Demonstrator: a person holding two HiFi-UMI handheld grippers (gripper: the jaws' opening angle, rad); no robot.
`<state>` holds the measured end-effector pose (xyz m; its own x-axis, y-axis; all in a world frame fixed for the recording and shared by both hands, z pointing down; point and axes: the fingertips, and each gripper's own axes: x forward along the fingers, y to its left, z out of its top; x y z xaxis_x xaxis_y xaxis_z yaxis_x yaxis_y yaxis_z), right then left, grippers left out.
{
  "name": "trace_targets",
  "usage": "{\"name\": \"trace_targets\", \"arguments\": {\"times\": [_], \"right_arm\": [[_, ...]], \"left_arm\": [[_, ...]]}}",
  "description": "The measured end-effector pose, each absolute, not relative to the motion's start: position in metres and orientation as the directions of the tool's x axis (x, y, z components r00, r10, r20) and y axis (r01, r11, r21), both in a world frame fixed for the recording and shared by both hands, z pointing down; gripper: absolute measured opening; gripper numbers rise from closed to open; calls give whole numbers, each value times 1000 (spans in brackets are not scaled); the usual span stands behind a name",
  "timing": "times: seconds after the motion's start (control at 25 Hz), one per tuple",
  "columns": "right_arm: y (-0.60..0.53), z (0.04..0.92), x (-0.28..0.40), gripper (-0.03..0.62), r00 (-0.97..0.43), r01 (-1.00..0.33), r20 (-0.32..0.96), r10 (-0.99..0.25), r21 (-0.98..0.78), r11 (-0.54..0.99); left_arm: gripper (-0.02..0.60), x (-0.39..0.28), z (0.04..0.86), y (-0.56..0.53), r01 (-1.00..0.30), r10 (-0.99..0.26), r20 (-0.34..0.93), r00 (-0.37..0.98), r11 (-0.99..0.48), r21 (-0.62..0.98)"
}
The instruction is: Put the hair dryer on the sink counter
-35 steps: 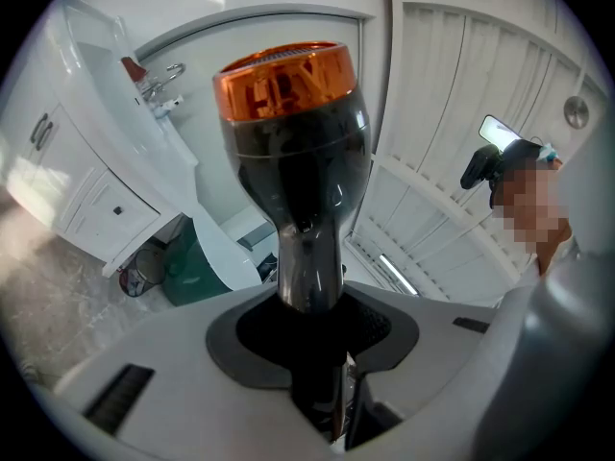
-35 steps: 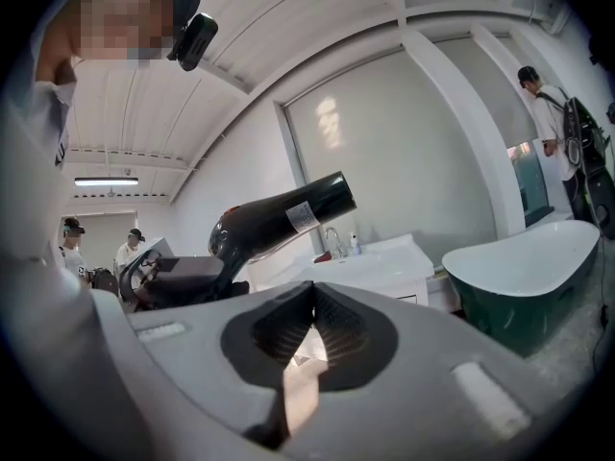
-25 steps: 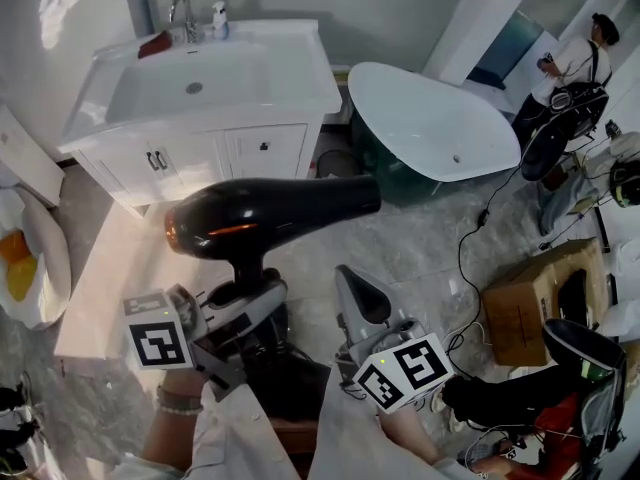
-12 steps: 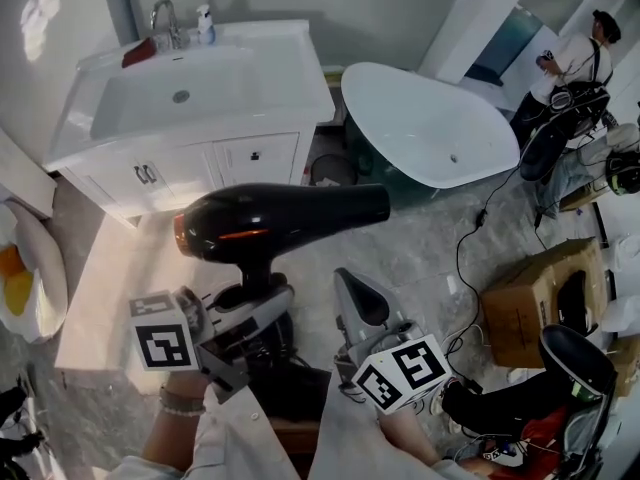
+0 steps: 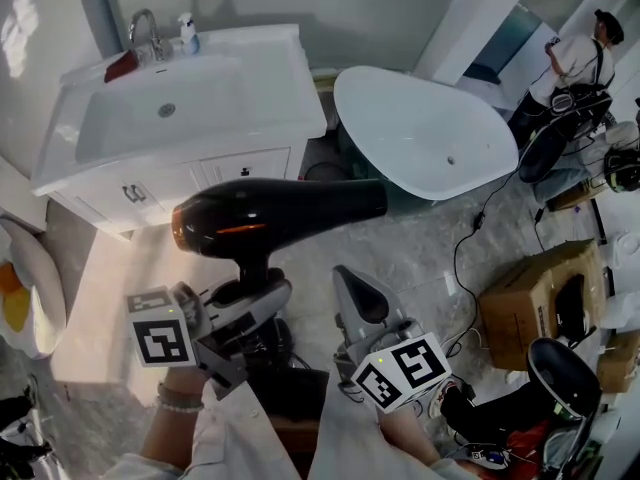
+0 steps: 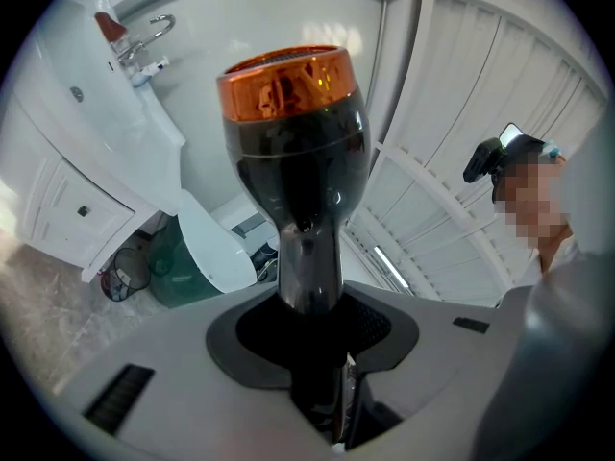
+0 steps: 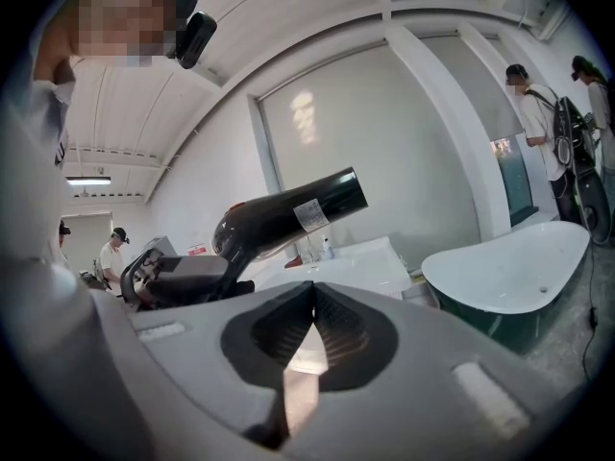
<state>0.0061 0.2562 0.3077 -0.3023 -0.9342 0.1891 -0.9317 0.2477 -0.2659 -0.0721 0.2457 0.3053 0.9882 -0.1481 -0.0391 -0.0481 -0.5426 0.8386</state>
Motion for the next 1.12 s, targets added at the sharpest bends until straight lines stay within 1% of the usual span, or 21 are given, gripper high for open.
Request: {"name": "trace_targets", "arguments": {"times": [0.36,0.6,0.76,1.12], "right_arm": [[206,305,40,-3,-280,-933,190,-941,-286,220],[168,306,54,-3,-278,-935,196,-941,-281,218],[149,307,66,-2,-275,-935,192,-942,-281,216],[107,310,74,-3,-281,-935,204,-938,-281,219]], "left_arm": [[133,-43,305,189,-27,-134,-54,990,-540,841],[133,-29,311,150,-51,-118,-16,993,-549,834],[133,-16,313,133,-46,-114,-19,993,-544,838],[133,-13,325,92,-62,-123,-5,992,-529,846]]}}
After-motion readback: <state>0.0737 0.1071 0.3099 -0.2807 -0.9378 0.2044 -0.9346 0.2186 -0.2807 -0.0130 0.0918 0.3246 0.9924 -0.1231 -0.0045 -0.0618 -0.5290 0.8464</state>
